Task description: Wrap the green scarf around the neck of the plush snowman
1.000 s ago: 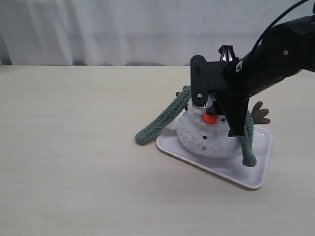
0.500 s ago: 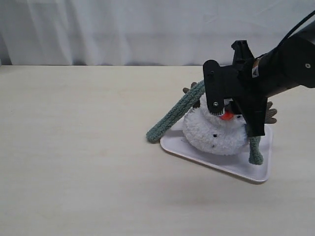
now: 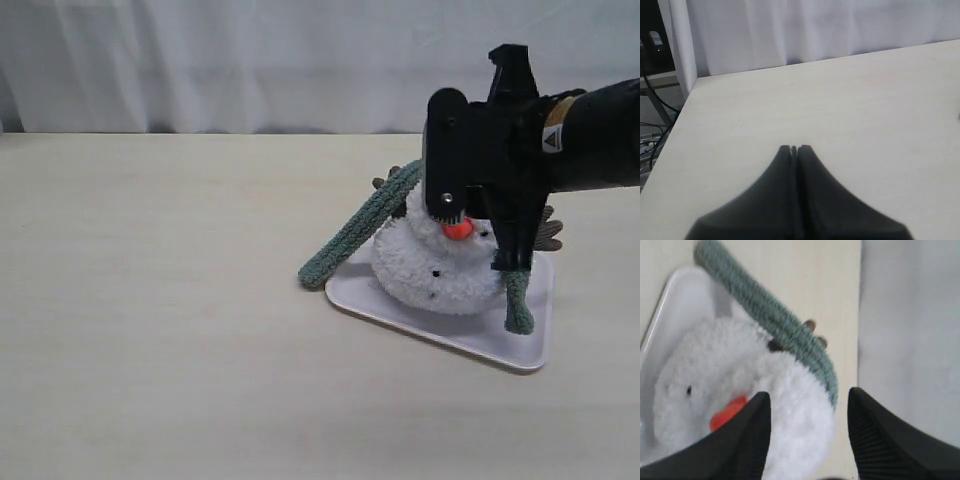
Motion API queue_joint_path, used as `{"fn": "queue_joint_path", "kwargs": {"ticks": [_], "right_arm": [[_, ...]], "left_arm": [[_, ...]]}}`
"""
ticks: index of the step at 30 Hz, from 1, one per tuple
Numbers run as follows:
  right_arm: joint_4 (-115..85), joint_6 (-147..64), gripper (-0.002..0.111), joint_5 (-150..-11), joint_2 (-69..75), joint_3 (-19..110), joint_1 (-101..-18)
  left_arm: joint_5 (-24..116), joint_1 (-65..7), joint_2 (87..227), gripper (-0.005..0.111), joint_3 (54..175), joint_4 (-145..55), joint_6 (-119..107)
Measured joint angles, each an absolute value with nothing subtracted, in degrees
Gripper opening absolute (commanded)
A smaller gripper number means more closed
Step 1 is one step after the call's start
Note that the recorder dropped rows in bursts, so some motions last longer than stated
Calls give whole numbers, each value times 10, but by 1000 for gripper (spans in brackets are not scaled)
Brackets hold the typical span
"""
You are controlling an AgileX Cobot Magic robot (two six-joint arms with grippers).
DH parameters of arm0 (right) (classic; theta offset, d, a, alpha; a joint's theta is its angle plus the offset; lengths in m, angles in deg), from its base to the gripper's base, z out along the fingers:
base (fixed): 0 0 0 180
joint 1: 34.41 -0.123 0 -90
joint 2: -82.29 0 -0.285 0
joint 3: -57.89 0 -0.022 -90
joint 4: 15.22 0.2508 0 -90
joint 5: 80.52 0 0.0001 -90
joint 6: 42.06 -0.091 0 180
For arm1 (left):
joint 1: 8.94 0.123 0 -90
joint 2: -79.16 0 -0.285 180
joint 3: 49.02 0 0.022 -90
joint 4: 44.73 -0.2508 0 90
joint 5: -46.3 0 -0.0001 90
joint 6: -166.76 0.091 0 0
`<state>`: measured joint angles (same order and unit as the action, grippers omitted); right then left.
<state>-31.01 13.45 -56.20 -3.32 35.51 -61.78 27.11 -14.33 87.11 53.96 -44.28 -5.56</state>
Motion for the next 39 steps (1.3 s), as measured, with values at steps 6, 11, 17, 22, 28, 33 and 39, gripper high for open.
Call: {"fn": "queue_joint_path", "kwargs": {"ticks": [6,11,17,22,28,33,39], "right_arm": [[-253,-39,46,-589,-54,377,-672],[-252,59,46,-493,-142,433,-709],[-315,98,46,-545,-214,437,-718],[-433,54,46,-578,-271,437,-718],[-541,-41,46,-582,-330,479,-718],[-551,-53,46,-581,-370,523,-718],[-554,-14,46,-516,-398,528,-718]], "left_arm": [[271,-143,871,0,540,-443,-56],[271,-143,871,0,540,-443,-56],[271,-143,871,0,540,-443,-56],[271,-143,871,0,540,-443,-56],[271,-143,871,0,540,-443,-56],[271,-143,871,0,540,-443,-56],[271,-143,871,0,540,-443,-56]]}}
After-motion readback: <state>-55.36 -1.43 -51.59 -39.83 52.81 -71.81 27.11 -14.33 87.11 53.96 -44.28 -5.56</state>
